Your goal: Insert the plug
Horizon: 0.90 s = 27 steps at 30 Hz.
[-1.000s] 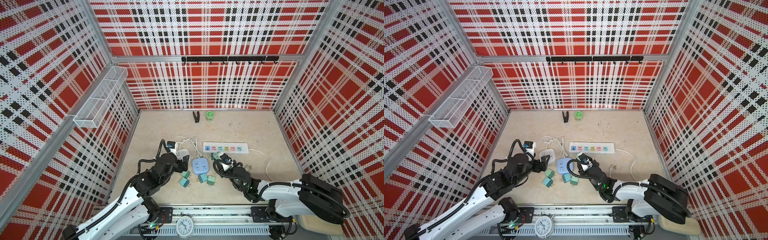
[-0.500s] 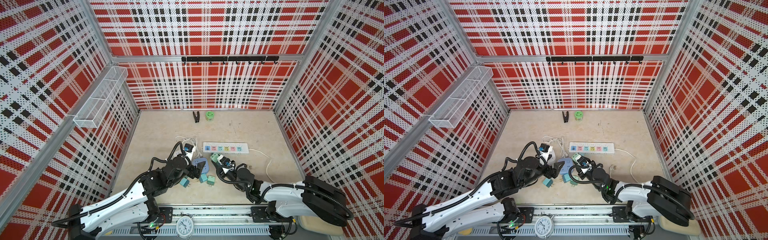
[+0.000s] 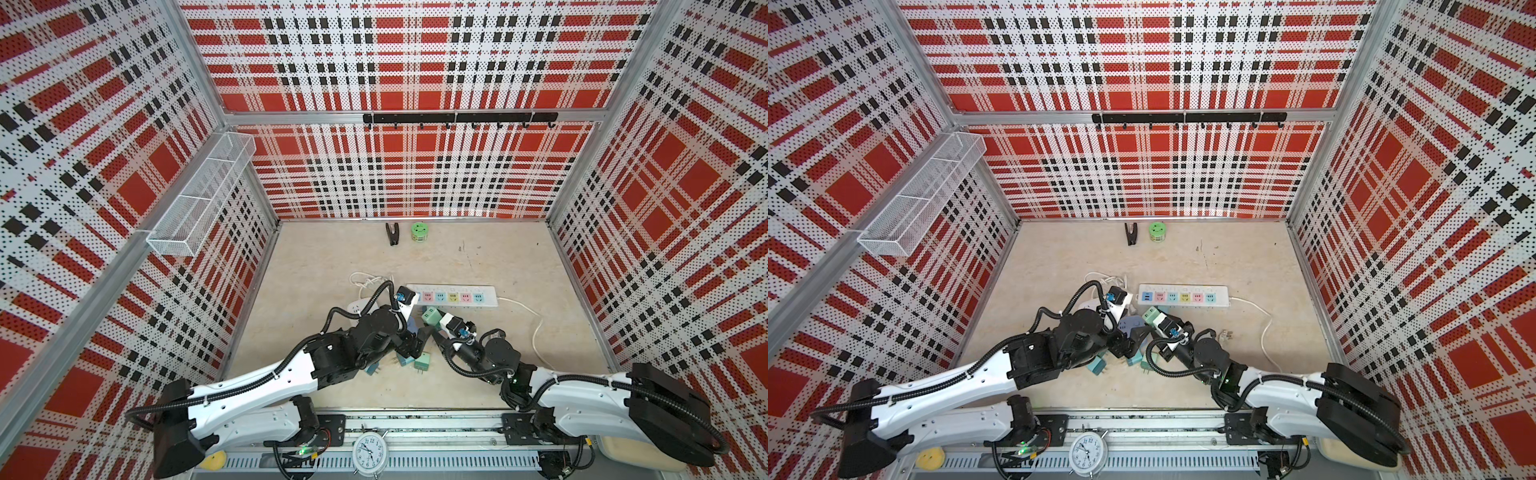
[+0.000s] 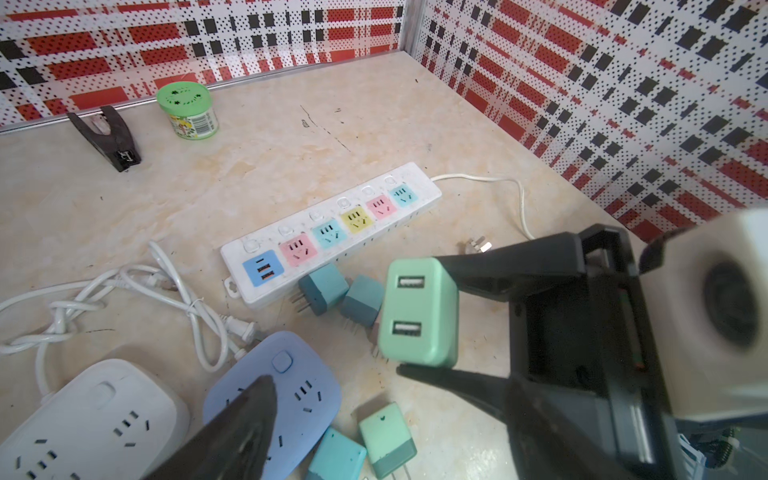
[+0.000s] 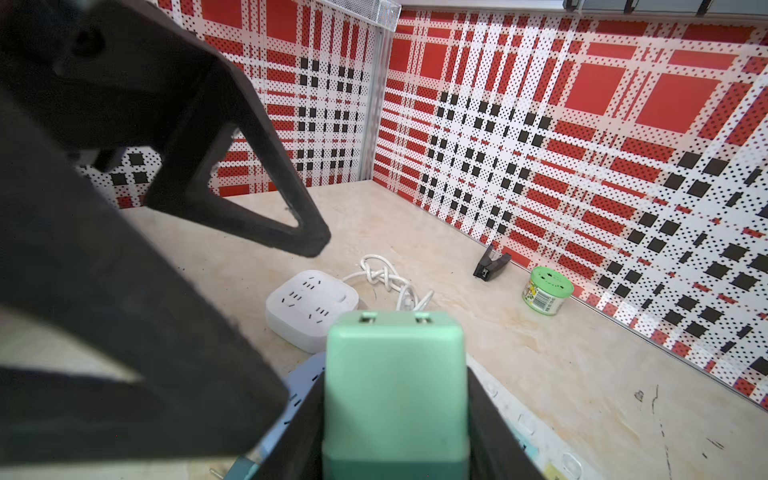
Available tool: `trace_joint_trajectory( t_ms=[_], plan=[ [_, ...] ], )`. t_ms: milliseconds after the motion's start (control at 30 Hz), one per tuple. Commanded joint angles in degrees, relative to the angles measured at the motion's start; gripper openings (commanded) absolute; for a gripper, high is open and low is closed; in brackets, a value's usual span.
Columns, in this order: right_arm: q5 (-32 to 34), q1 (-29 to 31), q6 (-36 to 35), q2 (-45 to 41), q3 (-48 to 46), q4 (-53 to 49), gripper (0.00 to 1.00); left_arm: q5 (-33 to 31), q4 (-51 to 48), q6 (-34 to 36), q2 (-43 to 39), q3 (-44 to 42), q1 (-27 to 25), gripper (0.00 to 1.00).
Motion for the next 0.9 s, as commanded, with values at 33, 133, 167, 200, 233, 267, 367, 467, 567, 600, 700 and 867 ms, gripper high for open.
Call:
trace_joint_trajectory(
  t_ms=[33, 133, 167, 200, 233, 267, 367, 467, 567, 600, 700, 867],
  plan=[
    [-2.1, 0.0, -2.2, -1.8, -0.3, 2.4, 0.00, 1.1, 2.9, 0.5, 0.8, 1.9, -0.5, 0.87],
    [-2.6, -0.1, -2.4, -2.0, -0.4, 2.6, 0.00, 1.4, 4.2, 0.8, 1.1, 1.7, -0.5, 0.85],
    [-2.6, 0.0, -2.3, -2.2, -0.6, 2.7, 0.00, 1.5, 4.1, 0.9, 1.3, 1.9, -0.5, 0.83],
    [-2.9, -0.1, -2.3, -2.5, -0.8, 3.0, 0.00, 1.7, 4.2, 1.0, 1.3, 1.9, -0.5, 0.82],
    [-3.2, -0.1, -2.3, -2.8, -1.0, 3.3, 0.00, 1.7, 4.2, 0.9, 1.4, 1.9, -0.5, 0.80],
    [-3.5, -0.1, -2.3, -3.2, -1.2, 3.6, 0.00, 1.6, 4.3, 0.9, 1.4, 1.9, -0.5, 0.79],
    [-3.7, 0.0, -2.4, -4.1, -1.5, 3.6, 0.00, 1.5, 4.3, 0.9, 1.3, 2.0, -0.5, 0.79],
    [-4.2, 0.0, -2.7, -4.2, -1.6, 3.8, 0.00, 1.8, 4.6, 0.9, 1.0, 1.7, -0.5, 0.81],
    [-4.5, -0.1, -2.5, -4.1, -1.8, 4.6, 0.00, 1.2, 5.1, 0.6, 1.0, 1.3, -0.5, 0.83],
    [-4.5, 0.0, -2.3, -4.1, -1.9, 4.7, 0.00, 1.3, 5.1, 0.5, 1.1, 1.3, -0.5, 0.83],
    [-6.6, 0.0, -1.9, -4.4, -1.9, 5.0, 0.00, 2.3, 5.8, 0.5, 1.3, 1.4, -0.5, 0.83],
    [-6.3, 0.1, -2.0, -4.2, -1.4, 5.8, 0.00, 2.9, 5.6, 1.0, 2.8, 3.0, -0.5, 0.82]
  ],
)
